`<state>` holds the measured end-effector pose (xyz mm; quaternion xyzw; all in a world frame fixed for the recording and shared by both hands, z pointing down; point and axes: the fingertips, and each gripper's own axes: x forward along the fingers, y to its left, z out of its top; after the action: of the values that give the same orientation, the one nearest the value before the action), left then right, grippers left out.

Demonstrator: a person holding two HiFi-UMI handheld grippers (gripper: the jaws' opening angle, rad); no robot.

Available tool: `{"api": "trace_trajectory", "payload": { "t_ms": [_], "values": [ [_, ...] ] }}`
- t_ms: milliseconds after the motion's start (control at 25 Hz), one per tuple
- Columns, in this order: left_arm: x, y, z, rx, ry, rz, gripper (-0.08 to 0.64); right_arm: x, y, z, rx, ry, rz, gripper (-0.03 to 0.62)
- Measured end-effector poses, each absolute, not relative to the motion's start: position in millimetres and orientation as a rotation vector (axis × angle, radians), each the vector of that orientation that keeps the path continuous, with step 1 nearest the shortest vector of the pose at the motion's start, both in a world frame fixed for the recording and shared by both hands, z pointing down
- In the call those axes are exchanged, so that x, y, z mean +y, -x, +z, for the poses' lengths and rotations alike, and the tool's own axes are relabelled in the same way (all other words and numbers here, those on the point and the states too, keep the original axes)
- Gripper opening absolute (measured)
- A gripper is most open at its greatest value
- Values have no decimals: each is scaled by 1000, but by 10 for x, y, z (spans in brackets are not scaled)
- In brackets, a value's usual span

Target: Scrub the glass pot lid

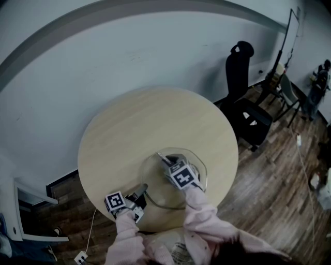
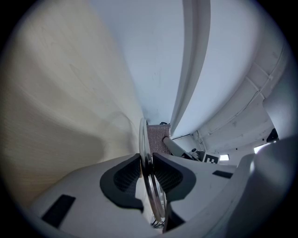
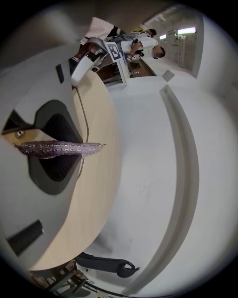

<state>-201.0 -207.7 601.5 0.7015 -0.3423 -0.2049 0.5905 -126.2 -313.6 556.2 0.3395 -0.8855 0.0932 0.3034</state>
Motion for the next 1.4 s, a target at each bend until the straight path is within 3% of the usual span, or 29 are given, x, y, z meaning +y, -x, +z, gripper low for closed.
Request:
{"api": "trace_trajectory", "payload": {
  "t_ms": [1400],
  "values": [
    [-2128,2053,6055,-835,-1637,-463,77,-2755,1725,5539,-2375,-796,276,83]
  ]
}}
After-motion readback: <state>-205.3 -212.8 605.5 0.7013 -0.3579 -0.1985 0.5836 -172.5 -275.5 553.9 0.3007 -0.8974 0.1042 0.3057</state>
